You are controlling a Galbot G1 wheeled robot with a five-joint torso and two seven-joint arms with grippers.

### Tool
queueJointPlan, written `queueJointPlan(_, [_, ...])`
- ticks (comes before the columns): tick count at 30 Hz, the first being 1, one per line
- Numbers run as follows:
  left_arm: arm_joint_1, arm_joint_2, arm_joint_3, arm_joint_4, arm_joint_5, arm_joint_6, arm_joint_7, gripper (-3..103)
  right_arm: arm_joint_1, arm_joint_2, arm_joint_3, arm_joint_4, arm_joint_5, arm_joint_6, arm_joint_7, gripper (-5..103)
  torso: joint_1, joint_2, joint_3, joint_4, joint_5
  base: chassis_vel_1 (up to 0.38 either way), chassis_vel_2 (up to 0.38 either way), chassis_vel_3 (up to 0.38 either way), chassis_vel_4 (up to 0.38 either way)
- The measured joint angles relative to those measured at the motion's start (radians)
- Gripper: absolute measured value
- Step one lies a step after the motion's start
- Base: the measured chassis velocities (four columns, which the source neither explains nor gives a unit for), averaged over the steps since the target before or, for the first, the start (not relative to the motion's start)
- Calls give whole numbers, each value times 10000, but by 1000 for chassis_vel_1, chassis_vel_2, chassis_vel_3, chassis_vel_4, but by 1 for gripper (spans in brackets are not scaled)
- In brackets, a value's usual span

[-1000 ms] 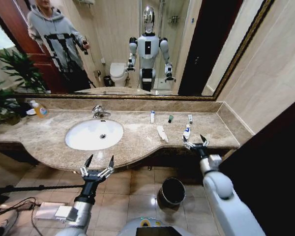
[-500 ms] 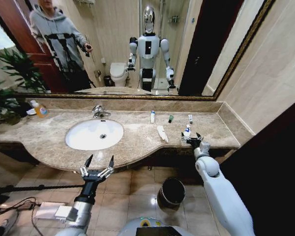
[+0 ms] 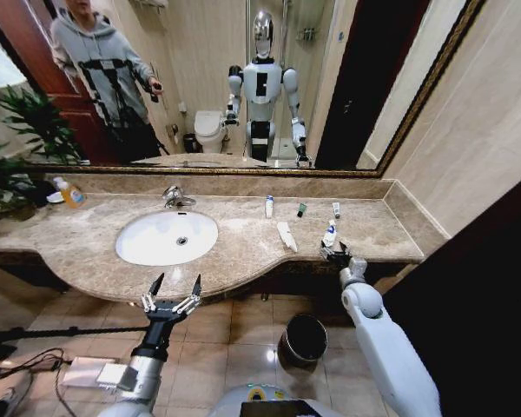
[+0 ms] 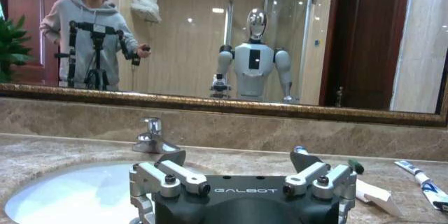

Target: Pick up the trash from the sink and place it in the trash bin.

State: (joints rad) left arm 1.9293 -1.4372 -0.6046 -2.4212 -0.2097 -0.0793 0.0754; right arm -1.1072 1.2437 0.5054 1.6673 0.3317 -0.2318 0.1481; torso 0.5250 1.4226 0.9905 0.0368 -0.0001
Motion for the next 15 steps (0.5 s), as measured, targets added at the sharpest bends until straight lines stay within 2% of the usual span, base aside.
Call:
queueJointPlan(3, [0, 0, 0, 0, 0, 0, 0, 100, -22, -32, -5, -6, -2, 29, 15, 48, 0, 0, 0, 0, 0, 0, 0, 0, 0])
queueJointPlan(6, [0, 0, 0, 0, 0, 0, 0, 100, -17, -62, -9, -21, 17, 42, 36, 32, 0, 0, 0, 0, 0, 0, 0, 0, 0])
queueJointPlan(7, [0, 0, 0, 0, 0, 0, 0, 100, -17, -62, -9, -21, 17, 42, 36, 32, 0, 0, 0, 0, 0, 0, 0, 0, 0])
queueJointPlan(10, [0, 0, 0, 0, 0, 0, 0, 100, 18, -62, -2, -22, 74, 47, 62, 16, 0, 1, 0, 0, 1, 0, 0, 0, 0])
queueJointPlan(12, [0, 0, 0, 0, 0, 0, 0, 100, 23, -63, 5, -16, 92, 51, 66, 16, 0, 1, 0, 0, 0, 0, 0, 0, 0])
queueJointPlan(15, [0, 0, 0, 0, 0, 0, 0, 100, 24, -114, 32, 33, 172, 53, 75, 1, 0, 1, 0, 0, 0, 0, 0, 0, 0])
